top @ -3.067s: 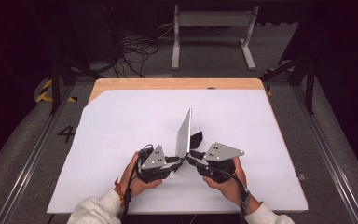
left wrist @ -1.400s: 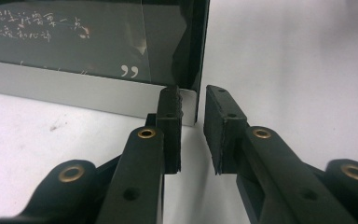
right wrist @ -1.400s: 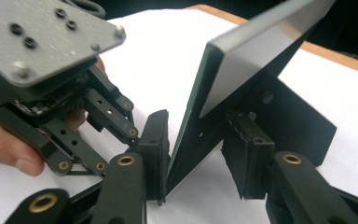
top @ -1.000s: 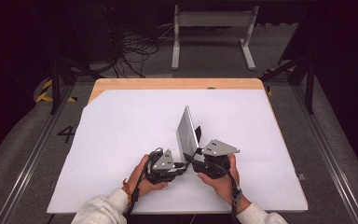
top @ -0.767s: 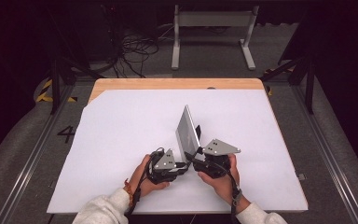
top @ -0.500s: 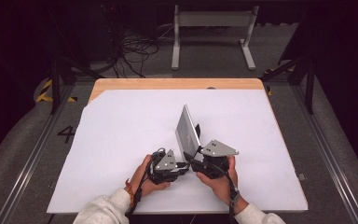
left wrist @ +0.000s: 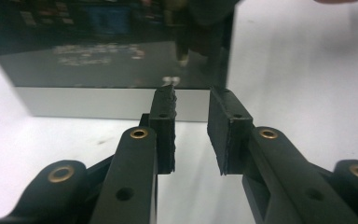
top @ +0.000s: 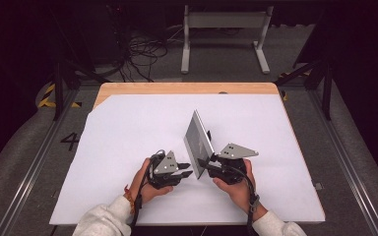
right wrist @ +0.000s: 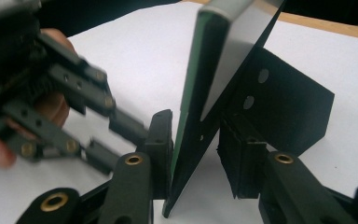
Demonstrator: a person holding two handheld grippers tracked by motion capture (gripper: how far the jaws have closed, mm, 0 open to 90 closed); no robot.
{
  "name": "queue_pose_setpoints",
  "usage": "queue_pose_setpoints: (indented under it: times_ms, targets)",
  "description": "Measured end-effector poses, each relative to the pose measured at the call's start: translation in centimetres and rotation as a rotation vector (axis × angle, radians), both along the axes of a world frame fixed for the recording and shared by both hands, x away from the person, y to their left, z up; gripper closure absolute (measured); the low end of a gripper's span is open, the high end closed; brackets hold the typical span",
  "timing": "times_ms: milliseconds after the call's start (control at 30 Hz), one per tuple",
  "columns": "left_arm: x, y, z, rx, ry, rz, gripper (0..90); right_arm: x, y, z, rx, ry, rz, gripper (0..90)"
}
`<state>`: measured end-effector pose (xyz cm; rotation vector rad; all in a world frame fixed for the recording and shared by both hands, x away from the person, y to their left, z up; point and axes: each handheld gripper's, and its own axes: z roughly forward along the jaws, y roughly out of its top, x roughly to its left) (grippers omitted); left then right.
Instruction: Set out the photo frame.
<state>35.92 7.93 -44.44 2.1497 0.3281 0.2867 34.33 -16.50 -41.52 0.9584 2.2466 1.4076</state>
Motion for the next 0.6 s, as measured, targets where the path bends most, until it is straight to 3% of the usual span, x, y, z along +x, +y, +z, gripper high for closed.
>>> queue_pose_setpoints:
  times_ms: [200, 367, 600]
  targets:
    - [0.6, 1.3, 0.6, -0.028, 0.007, 0.027, 70.8, 0.4, -0.6, 0.1, 0.001, 0.021, 0.022, 68.7]
    - [0.8, 1.6, 0.6, -0.02, 0.006, 0.025, 69.3, 0.8, -1.5, 0.3, -0.01, 0.015, 0.017, 75.2]
    - [1.0, 1.9, 0.6, -0.014, 0.017, 0.029, 65.9, 0.9, -1.7, 0.2, -0.01, 0.003, 0.016, 73.2]
